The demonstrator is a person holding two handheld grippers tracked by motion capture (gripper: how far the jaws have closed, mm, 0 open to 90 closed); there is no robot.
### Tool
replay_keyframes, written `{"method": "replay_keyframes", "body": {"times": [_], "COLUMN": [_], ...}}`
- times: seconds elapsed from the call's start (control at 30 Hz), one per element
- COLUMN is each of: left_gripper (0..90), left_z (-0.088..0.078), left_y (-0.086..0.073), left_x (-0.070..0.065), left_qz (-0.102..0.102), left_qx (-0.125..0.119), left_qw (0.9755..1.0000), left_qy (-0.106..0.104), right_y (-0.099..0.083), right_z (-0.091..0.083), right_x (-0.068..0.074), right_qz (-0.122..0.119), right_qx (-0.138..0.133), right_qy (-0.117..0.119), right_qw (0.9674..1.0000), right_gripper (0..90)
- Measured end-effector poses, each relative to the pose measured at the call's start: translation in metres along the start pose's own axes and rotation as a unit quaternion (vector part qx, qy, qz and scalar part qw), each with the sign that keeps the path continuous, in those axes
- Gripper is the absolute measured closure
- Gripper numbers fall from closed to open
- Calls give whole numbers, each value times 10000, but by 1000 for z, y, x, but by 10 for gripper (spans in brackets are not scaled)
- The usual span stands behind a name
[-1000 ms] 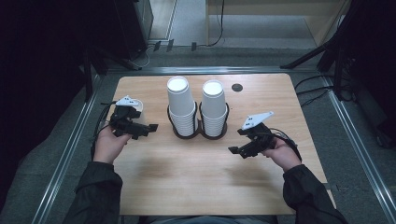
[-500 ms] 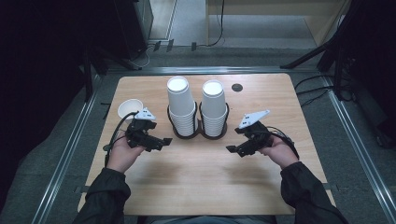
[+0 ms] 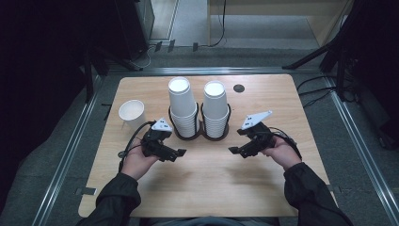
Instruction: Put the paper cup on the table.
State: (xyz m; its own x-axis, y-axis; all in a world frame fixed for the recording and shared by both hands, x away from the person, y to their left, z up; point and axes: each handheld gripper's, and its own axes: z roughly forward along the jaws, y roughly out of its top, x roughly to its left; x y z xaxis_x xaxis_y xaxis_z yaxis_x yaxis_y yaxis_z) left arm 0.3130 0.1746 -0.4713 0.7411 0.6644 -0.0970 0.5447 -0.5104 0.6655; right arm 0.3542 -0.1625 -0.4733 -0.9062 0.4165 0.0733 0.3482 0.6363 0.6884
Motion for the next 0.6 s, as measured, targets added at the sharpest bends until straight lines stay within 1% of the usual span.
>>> {"method": "replay_keyframes", "body": {"times": [0.13,0.23,0.27,0.33,0.43,0.5,0.53,0.6], "left_gripper": [74,74,74,74,74,74,74,74], "left_z": [9,15,18,21,27,31,32,32], "left_y": [2,2,2,3,6,8,8,9], "left_x": [-5,-9,-10,-13,-18,-21,-23,-25], "left_qz": [113,189,244,234,354,415,468,511], "left_qx": [-13,86,128,117,139,194,210,176], "left_qw": [9999,9997,9995,9995,9989,9985,9982,9979], "left_qy": [-92,-118,-138,-199,-274,-312,-315,-365], "right_y": [-1,1,1,0,0,-1,0,0], "right_z": [0,1,2,3,5,5,5,4], "right_x": [3,6,7,9,13,14,14,15], "right_qz": [-30,-58,-58,-67,-103,-113,-93,-70], "right_qx": [40,27,37,89,153,144,107,64], "right_qy": [-4,-1,-4,-19,-36,-24,29,62], "right_qw": [10000,10000,10000,9999,9998,9998,9999,9999], "right_gripper": [195,195,195,195,195,195,195,195]}}
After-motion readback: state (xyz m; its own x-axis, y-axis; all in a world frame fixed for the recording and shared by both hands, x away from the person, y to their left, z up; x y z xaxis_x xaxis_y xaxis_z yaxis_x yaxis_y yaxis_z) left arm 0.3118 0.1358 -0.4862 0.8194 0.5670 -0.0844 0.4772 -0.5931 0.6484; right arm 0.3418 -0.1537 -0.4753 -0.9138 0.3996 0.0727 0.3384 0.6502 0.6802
